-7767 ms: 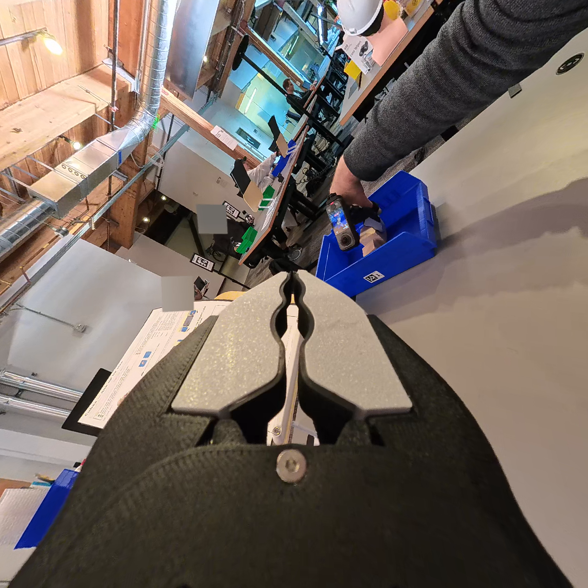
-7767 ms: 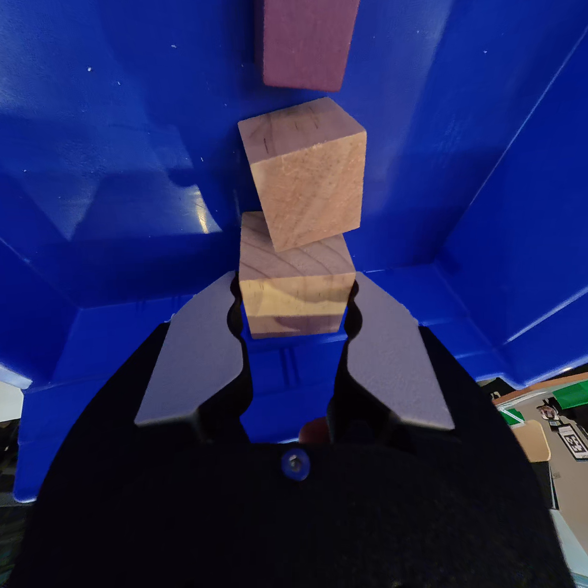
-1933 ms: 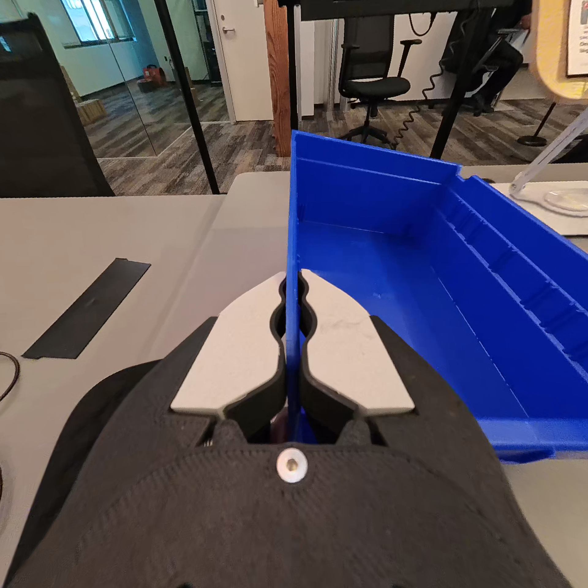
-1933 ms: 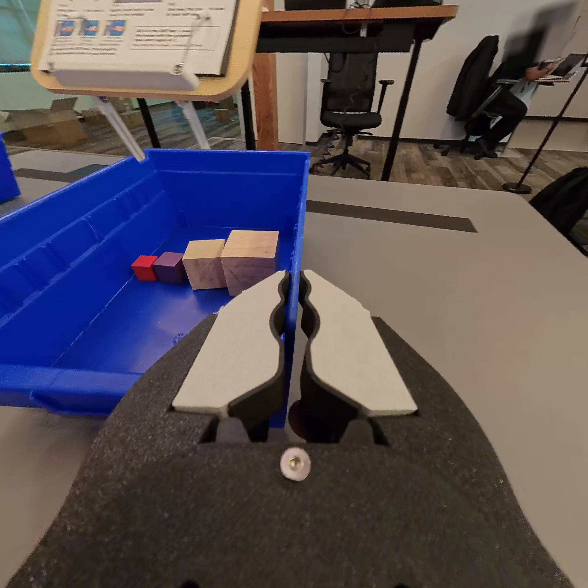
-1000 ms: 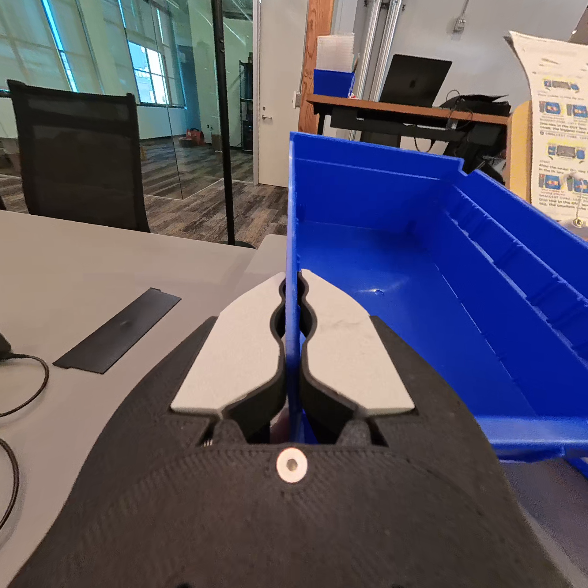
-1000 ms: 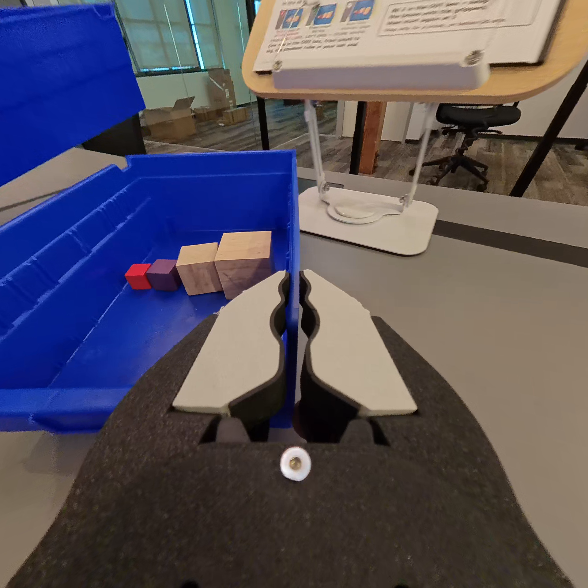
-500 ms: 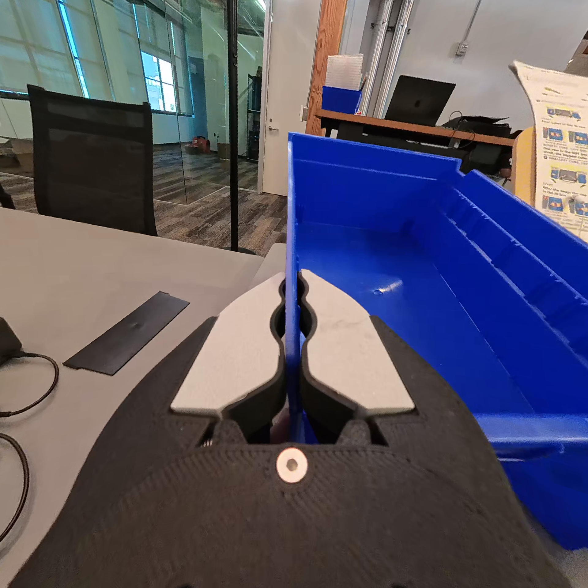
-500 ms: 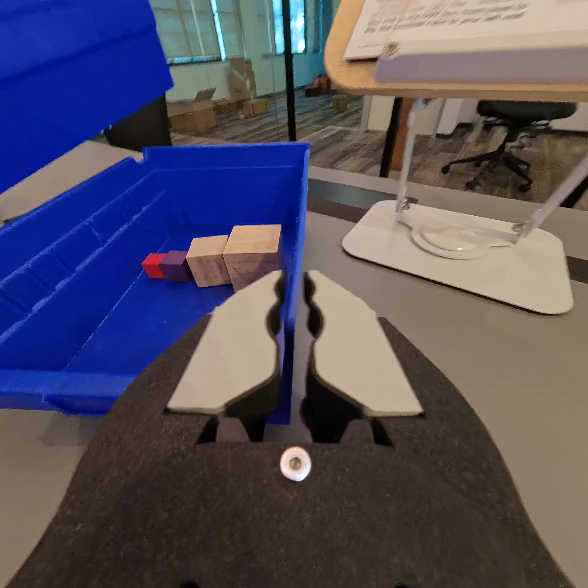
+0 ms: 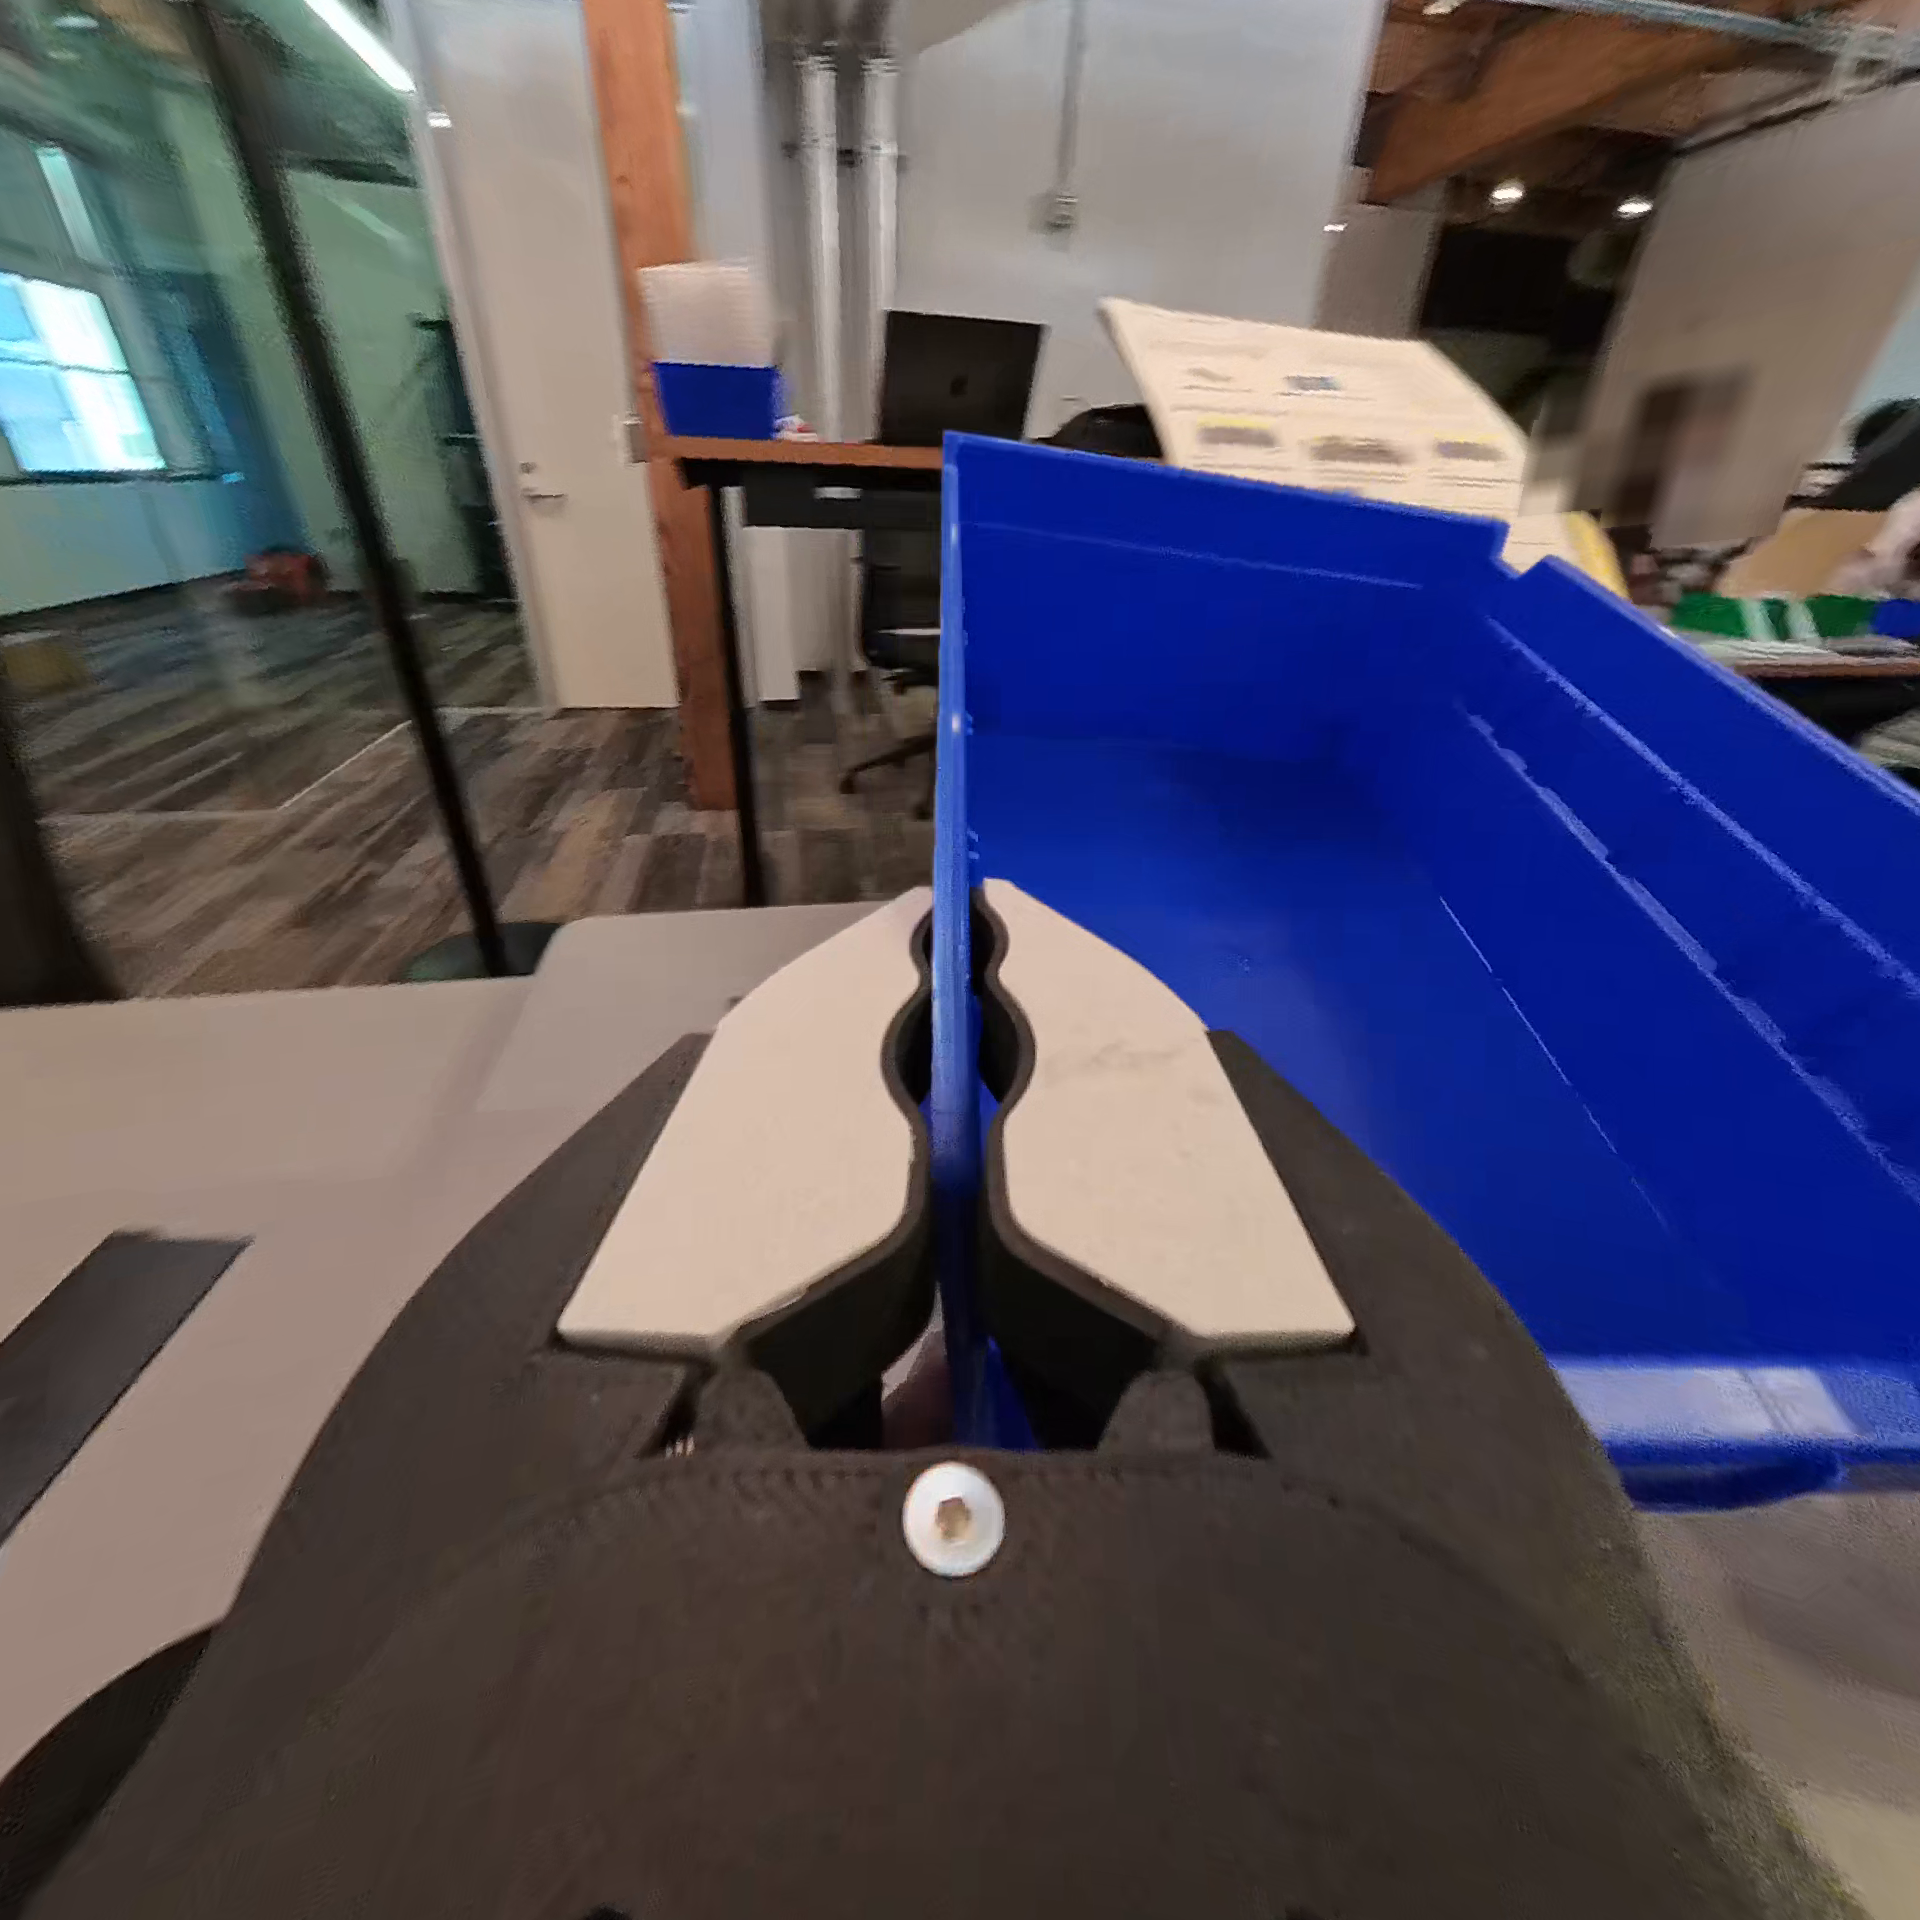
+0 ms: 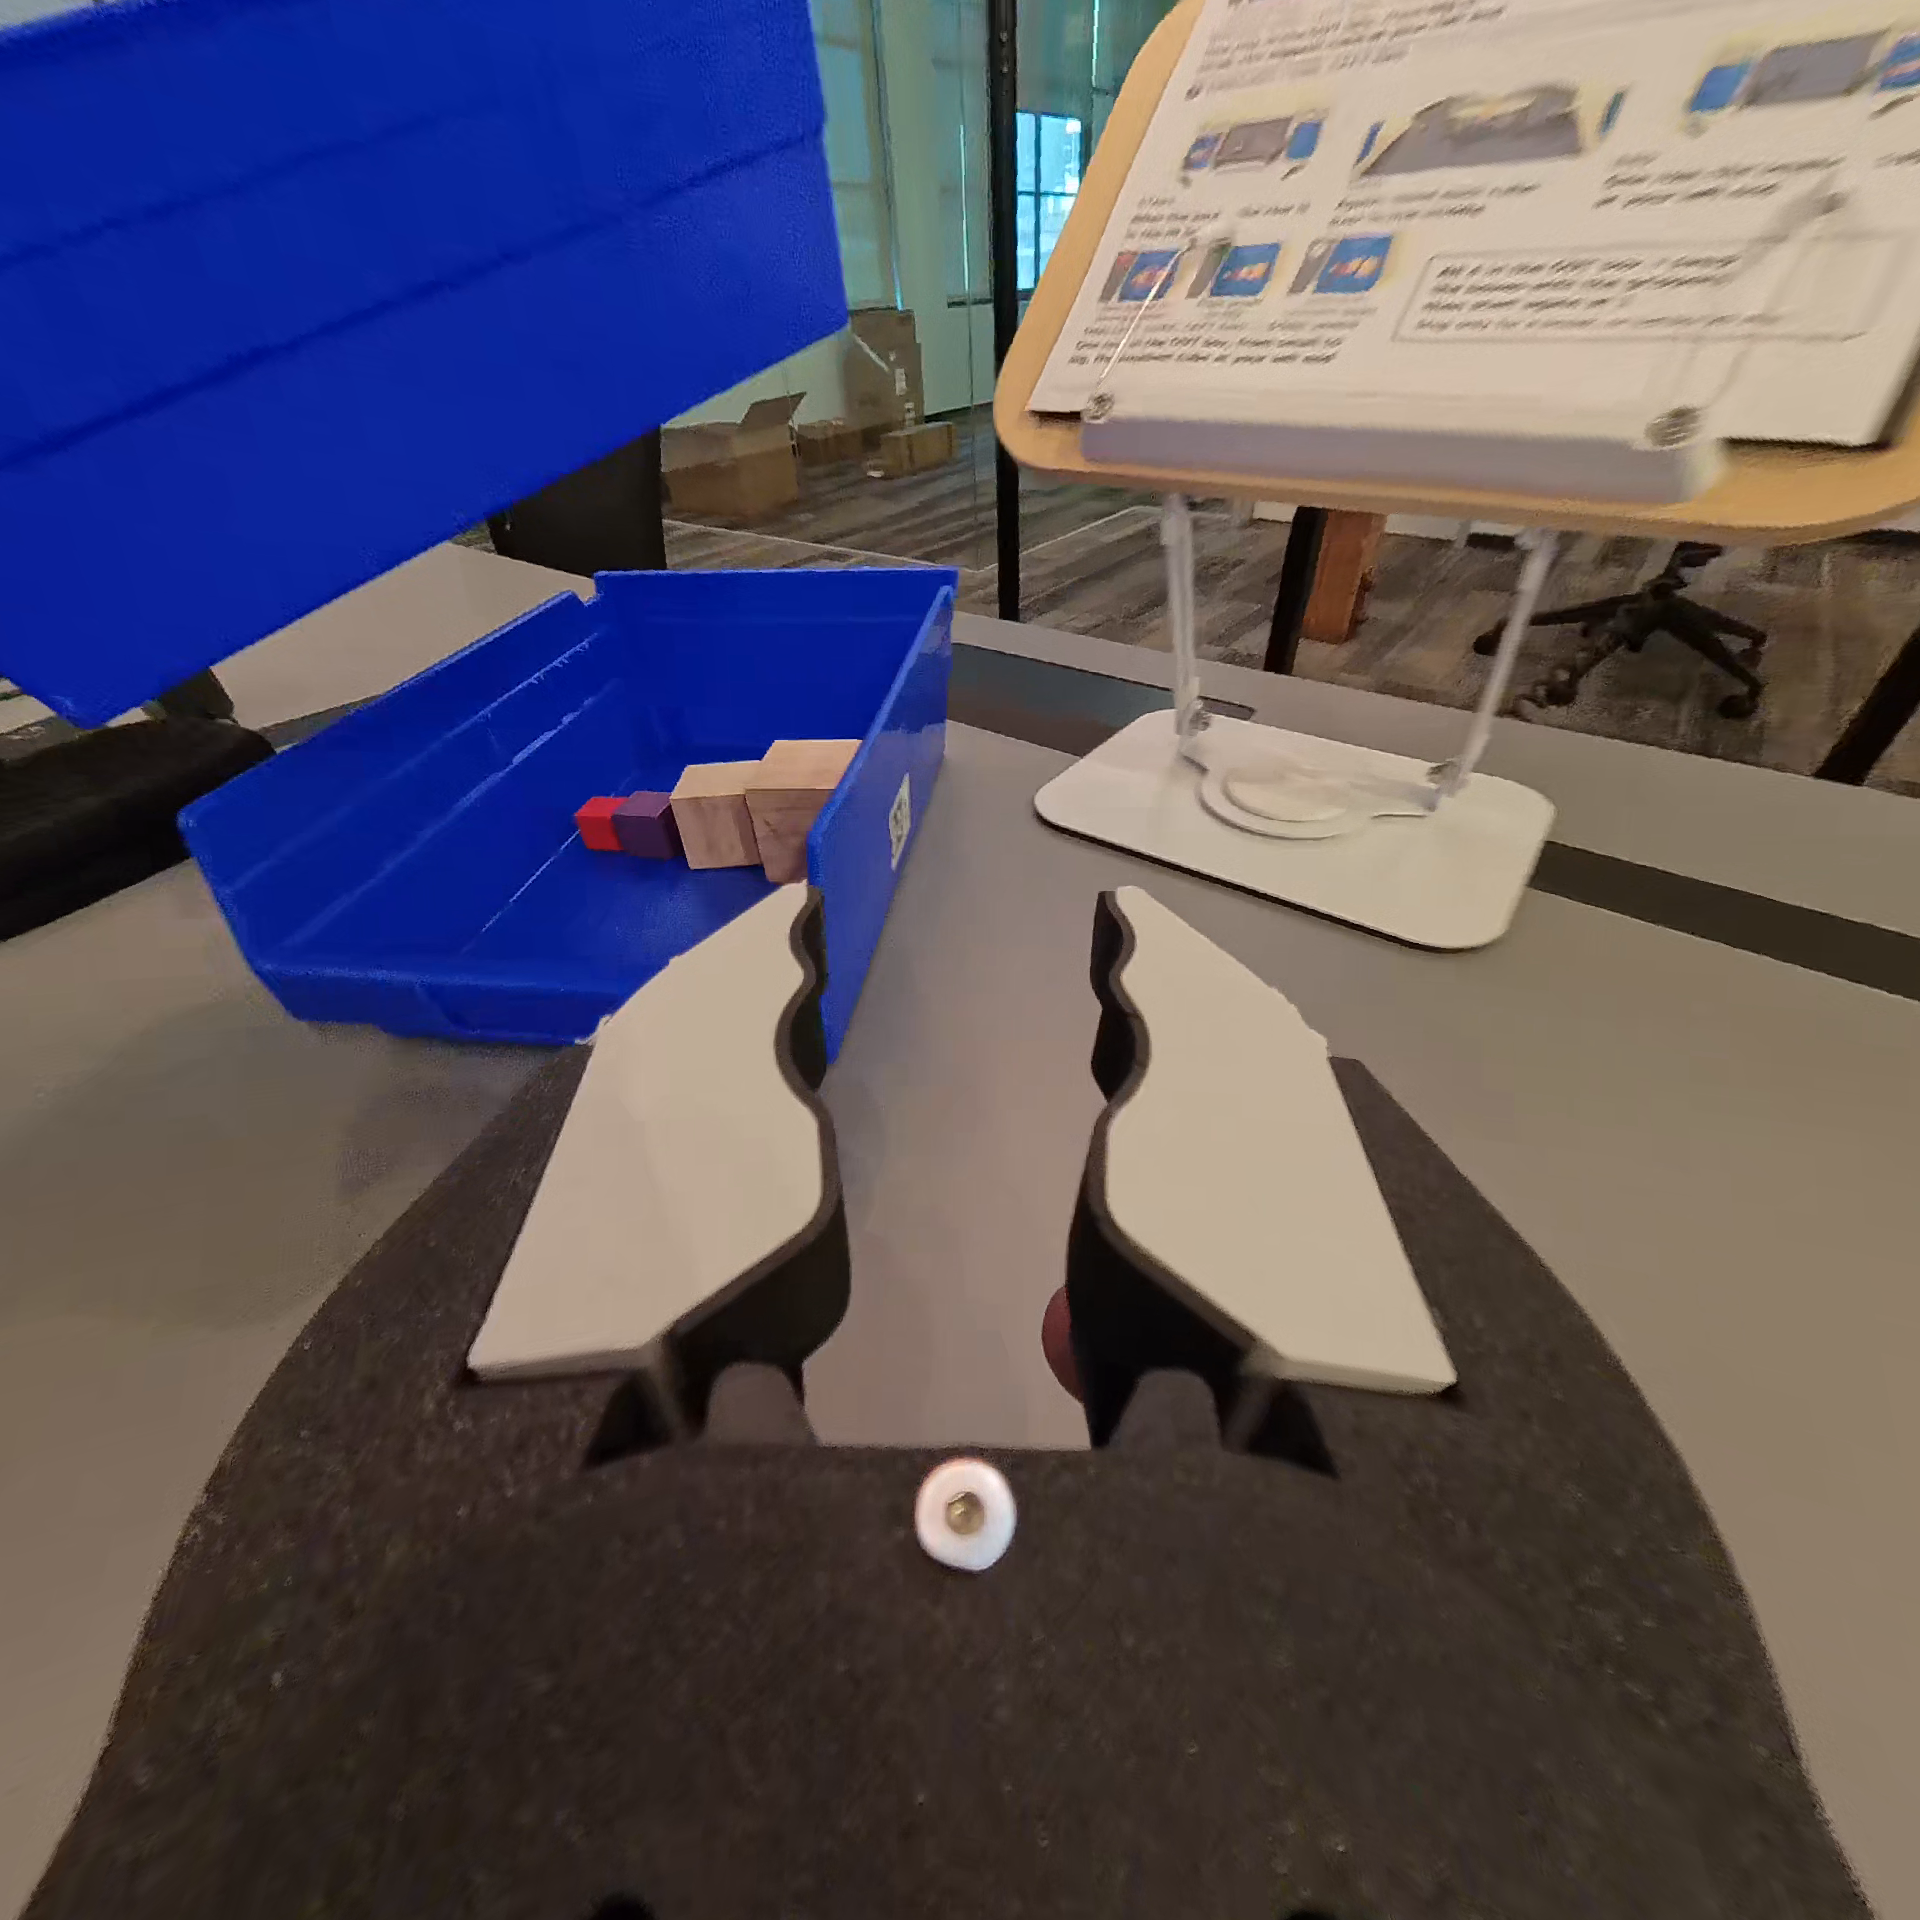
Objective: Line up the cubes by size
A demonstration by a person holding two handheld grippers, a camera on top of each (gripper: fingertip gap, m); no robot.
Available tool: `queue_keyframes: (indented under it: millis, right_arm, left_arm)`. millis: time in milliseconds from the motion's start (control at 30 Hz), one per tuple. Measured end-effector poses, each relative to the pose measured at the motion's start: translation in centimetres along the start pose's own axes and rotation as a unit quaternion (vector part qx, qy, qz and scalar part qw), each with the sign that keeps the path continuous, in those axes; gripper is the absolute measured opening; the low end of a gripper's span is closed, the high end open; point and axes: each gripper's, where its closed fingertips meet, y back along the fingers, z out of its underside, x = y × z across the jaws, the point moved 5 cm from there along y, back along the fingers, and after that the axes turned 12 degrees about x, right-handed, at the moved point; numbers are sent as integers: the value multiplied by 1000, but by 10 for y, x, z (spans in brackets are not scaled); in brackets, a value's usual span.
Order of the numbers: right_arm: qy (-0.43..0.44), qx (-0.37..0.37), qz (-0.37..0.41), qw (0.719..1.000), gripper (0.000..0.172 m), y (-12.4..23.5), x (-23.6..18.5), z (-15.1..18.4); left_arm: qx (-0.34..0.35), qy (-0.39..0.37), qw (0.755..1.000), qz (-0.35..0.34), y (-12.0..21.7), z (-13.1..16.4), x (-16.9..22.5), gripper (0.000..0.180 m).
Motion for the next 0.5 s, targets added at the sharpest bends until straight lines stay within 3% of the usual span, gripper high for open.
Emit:
queue_keyframes:
  millis: [200, 500]
  right_arm:
    - [-16, 42, 55, 997, 47, 84, 37, -34]
    - [-39, 73, 153, 985, 53, 195, 78, -49]
  left_arm:
    - [-13, 19, 993, 117, -24, 1, 107, 2]
    - [-101, 22, 964, 243, -50, 74, 276, 3]
